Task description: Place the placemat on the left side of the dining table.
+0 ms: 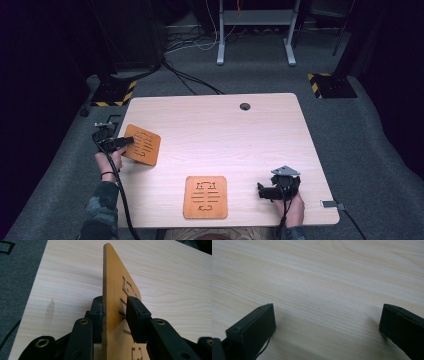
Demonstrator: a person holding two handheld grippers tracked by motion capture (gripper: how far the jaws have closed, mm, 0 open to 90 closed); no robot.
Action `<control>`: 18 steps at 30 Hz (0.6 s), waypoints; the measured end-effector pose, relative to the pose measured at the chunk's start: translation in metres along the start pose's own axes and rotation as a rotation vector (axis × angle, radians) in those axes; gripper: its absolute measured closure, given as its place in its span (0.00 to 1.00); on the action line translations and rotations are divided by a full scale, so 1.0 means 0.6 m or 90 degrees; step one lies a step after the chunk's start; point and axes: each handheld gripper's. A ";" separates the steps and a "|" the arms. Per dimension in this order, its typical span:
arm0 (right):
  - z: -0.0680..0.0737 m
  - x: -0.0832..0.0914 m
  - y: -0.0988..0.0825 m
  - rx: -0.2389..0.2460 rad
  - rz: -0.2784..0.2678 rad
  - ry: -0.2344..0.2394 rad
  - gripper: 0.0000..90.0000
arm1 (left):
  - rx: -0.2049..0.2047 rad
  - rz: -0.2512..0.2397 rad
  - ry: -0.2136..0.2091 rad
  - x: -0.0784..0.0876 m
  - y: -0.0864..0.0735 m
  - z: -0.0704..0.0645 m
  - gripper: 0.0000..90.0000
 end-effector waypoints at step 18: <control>0.000 0.000 0.000 0.000 0.000 -0.002 0.00 | -0.023 0.021 0.018 -0.009 -0.001 0.008 0.70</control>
Point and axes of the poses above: each handheld gripper's, and its own axes: x roughly backward along the jaws, y roughly out of its top, z roughly to its left, and after that the axes turned 13 degrees about -z, right-handed
